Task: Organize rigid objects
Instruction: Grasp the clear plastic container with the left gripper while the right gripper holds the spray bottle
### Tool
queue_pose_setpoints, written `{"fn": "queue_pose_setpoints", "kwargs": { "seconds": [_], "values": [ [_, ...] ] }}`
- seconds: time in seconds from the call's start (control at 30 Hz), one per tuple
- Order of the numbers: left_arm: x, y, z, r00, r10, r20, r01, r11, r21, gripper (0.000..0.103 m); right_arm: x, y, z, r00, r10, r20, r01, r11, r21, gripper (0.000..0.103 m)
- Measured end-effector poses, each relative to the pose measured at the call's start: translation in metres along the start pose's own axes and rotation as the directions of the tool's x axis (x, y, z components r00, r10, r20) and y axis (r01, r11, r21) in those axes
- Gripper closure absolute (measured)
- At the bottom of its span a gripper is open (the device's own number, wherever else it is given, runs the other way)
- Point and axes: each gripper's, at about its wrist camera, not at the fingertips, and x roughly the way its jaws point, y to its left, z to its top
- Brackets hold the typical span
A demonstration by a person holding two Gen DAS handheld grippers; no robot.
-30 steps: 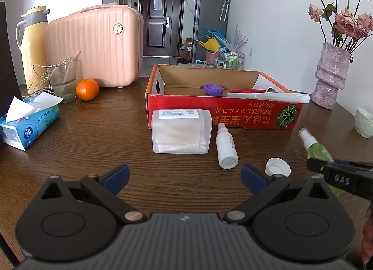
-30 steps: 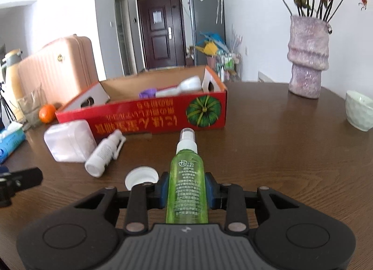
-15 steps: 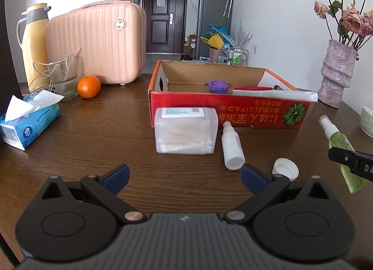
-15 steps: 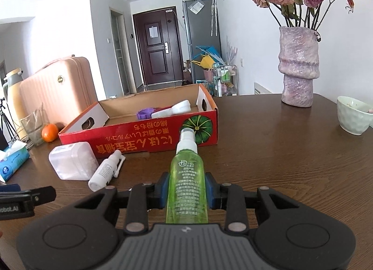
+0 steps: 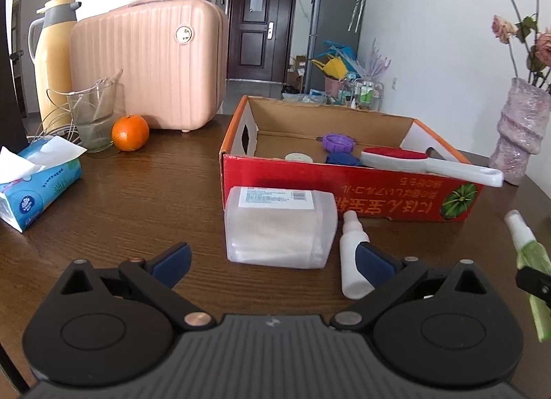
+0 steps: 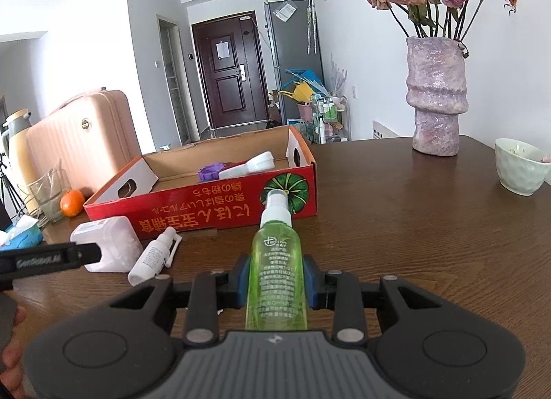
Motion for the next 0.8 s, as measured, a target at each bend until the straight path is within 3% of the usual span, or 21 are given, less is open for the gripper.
{"fn": "queue_pose_setpoints", "kwargs": {
  "seconds": [0.8],
  "values": [
    [0.062,-0.011,0.016,0.997,0.076,-0.029,-0.075,0.996,0.039,0.001,0.01,-0.001,-0.002,1.0,-0.013,-0.026,0.014,1.0,0.005,0.073]
  ]
}}
